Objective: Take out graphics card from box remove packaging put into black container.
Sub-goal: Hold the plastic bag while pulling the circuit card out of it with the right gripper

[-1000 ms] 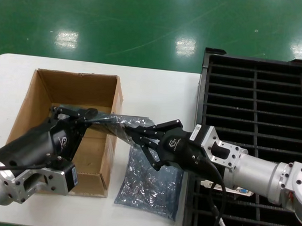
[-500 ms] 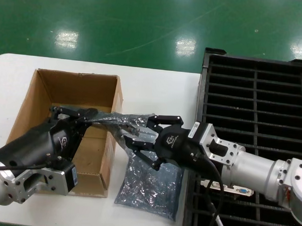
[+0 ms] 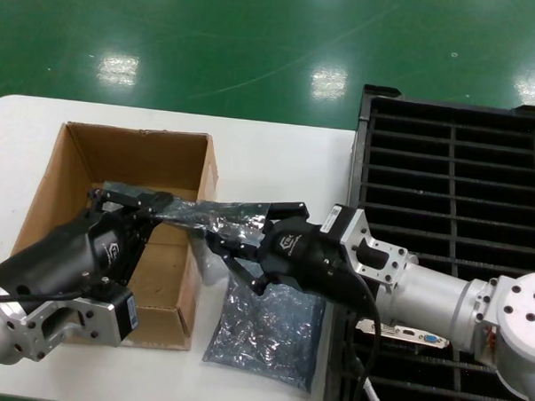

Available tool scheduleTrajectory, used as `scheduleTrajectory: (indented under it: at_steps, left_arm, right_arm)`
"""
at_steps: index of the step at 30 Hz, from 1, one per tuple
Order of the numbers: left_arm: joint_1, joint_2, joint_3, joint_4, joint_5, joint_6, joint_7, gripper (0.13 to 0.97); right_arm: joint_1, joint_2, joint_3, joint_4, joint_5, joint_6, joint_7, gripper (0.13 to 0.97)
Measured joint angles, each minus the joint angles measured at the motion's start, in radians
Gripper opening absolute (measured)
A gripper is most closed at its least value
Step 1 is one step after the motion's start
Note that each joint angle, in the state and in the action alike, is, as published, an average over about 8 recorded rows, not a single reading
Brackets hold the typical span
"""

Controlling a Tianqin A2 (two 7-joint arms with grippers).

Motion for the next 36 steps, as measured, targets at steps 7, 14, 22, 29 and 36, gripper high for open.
scheduleTrajectory:
  at_steps: [7,14,22,29,36]
  left_arm:
    - [0.000,0.000,0.000,0.000,0.000,0.000,0.000,0.140]
    - [0.000,0.000,0.000,0.000,0.000,0.000,0.000,0.140]
    - [0.000,0.000,0.000,0.000,0.000,0.000,0.000,0.140]
    - [0.000,0.000,0.000,0.000,0.000,0.000,0.000,0.140]
    - [0.000,0.000,0.000,0.000,0.000,0.000,0.000,0.140]
  right_arm:
    - [0.005,-0.009,0.006,-0.014,0.003,0.002,0.001,0.245]
    - [-0.005,0.005,0.018,0.009,0.009,0.001,0.001,0.187]
    - [-0.049,0.052,0.036,0.106,0.029,-0.015,-0.002,0.187]
    - [-0.081,0.085,0.050,0.156,0.051,-0.033,-0.023,0.187]
    - [-0.095,0.097,0.057,0.171,0.061,-0.035,-0.036,0.187]
